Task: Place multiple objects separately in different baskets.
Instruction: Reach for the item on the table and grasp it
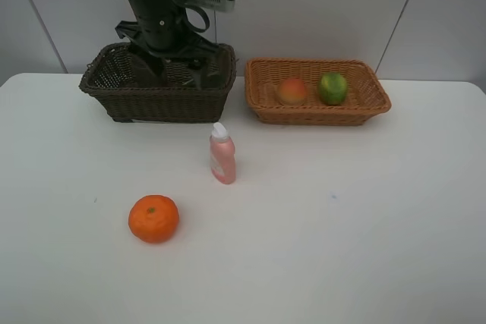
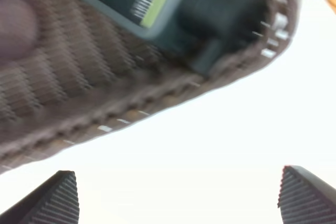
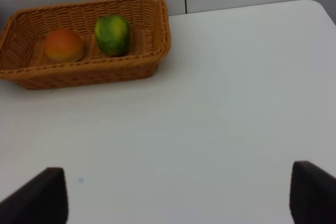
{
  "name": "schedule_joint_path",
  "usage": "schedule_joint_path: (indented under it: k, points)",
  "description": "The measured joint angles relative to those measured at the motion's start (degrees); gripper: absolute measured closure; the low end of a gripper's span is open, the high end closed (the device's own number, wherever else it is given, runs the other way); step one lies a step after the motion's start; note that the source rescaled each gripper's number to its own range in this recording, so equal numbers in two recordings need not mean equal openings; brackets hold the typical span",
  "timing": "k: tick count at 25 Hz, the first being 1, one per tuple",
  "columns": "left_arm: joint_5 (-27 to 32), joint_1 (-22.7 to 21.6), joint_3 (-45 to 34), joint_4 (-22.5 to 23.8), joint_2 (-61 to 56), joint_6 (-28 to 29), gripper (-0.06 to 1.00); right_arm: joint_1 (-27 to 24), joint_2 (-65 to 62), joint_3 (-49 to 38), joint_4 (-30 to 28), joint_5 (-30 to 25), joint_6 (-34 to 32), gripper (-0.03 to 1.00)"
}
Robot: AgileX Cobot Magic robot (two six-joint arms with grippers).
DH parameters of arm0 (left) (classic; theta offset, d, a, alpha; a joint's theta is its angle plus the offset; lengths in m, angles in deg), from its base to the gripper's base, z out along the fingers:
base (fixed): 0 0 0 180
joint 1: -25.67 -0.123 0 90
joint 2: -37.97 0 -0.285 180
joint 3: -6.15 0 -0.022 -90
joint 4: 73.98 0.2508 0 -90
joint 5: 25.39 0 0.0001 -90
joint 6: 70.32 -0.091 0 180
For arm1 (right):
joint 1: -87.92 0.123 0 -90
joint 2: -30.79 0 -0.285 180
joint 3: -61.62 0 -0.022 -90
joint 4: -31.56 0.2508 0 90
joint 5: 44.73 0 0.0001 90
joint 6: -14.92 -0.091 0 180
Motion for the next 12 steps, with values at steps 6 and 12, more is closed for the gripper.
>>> schedule_joint_path:
  k: [6, 12]
  points:
    - [3.3, 4.3, 0.0, -0.2, 0.0, 7.9, -0.04, 0.0, 0.0, 0.0, 0.0, 0.0, 0.0, 0.12]
    - [3.2, 7.6, -1.5, -0.3, 0.0, 20.1, -0.04, 0.0, 0.0, 0.0, 0.0, 0.0, 0.0, 0.12]
